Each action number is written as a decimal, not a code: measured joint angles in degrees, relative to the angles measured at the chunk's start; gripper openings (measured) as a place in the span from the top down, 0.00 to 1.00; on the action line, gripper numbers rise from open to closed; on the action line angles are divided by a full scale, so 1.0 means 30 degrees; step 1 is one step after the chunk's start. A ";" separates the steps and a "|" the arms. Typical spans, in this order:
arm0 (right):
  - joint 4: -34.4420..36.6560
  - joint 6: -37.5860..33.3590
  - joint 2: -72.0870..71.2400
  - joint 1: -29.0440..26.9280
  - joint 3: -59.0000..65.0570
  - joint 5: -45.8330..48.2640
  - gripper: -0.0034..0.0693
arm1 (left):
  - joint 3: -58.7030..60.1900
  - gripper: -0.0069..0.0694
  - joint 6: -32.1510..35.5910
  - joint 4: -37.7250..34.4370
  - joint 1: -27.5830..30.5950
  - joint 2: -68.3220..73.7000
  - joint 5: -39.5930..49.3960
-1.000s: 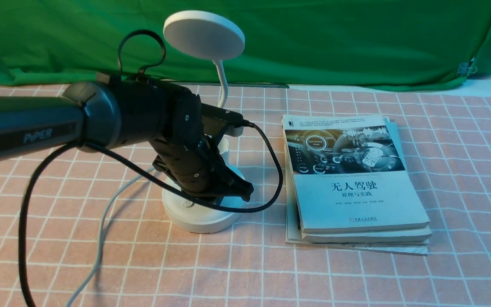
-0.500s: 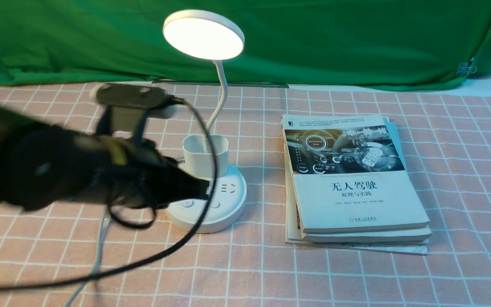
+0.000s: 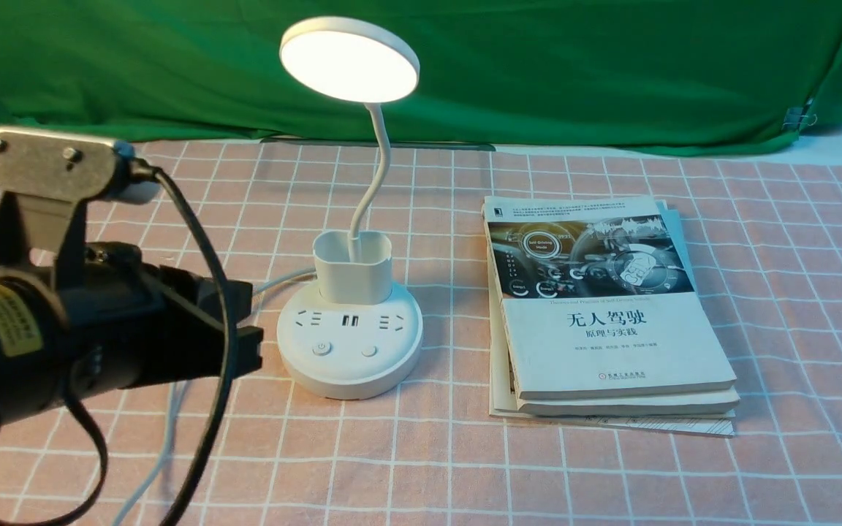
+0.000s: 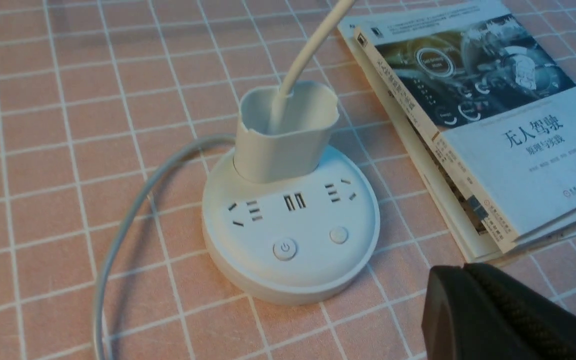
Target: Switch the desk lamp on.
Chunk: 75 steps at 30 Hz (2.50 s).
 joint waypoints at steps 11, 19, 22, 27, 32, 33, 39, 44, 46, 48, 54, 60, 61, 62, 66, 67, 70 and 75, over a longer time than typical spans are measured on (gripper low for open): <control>0.0000 0.0000 0.0000 0.0000 0.0000 0.0000 0.63 | 0.4776 0.88 0.1606 0.0144 0.1818 -0.6483 -0.5811; 0.0000 0.0000 0.0000 0.0000 0.0000 0.0000 0.63 | 1.0994 0.88 0.2046 -0.0106 0.5981 -1.3168 -0.9496; 0.0000 0.0000 0.0000 0.0000 0.0000 0.0000 0.63 | 1.2597 0.88 0.1975 -0.0106 0.8261 -1.5401 -0.9078; 0.0000 0.0000 0.0000 0.0000 0.0000 0.0000 0.63 | 1.3387 0.88 0.1571 -0.0104 1.0681 -1.7606 -0.7520; 0.0000 0.0000 0.0000 0.0000 0.0000 0.0000 0.63 | 1.3387 0.88 0.1621 0.0247 1.1045 -1.8240 -0.5298; 0.0000 0.0000 0.0000 0.0000 0.0000 0.0000 0.63 | 1.3387 0.88 0.1640 0.0247 1.1045 -1.8240 -0.5195; 0.0000 0.0000 0.0000 0.0000 0.0000 -0.0014 0.63 | 1.3387 0.88 0.1658 0.0311 1.1045 -1.8262 -0.2516; 0.0000 0.0000 0.0000 0.0000 0.0000 -0.0014 0.63 | 1.3387 0.88 0.1695 0.0325 1.1045 -1.8262 -0.2468; 0.0000 0.0000 0.0000 0.0000 0.0000 -0.0014 0.63 | 1.3387 0.88 0.1695 0.0325 1.1045 -1.8262 -0.2468; 0.0000 0.0000 0.0000 0.0000 0.0000 -0.0014 0.63 | 1.3387 0.88 0.1695 0.0325 1.1045 -1.8262 -0.2468; 0.0000 0.0000 0.0000 0.0000 0.0000 -0.0014 0.63 | 1.3387 0.88 0.1695 0.0325 1.1045 -1.8262 -0.2468; 0.0000 0.0000 0.0000 0.0000 0.0000 -0.0014 0.63 | 1.3387 0.88 0.1695 0.0330 1.1045 -1.8282 -0.2468; 0.0000 0.0000 0.0000 0.0000 0.0000 -0.0014 0.63 | 1.3387 0.88 0.1775 0.0330 1.1045 -1.8282 -0.2468; 0.0000 0.0000 0.0000 0.0000 0.0000 -0.0014 0.63 | 1.3387 0.88 0.1864 0.0330 1.1045 -1.8282 -0.2468; 0.0000 0.0000 0.0000 0.0000 0.0000 -0.0014 0.63 | 1.3387 0.88 0.2067 0.0409 1.1045 -1.8292 -0.2468; 0.0000 0.0000 0.0000 0.0000 0.0000 -0.0014 0.63 | 1.3387 0.88 0.2067 0.0409 1.1045 -1.8292 -0.2468; 0.0000 0.0000 0.0000 0.0000 0.0000 -0.0014 0.63 | 1.3387 0.88 0.2090 0.0450 1.1045 -1.8292 -0.2468; 0.0000 0.0000 0.0000 0.0000 0.0000 -0.0014 0.63 | 1.3387 0.88 0.2111 0.0465 1.1045 -1.8292 -0.2468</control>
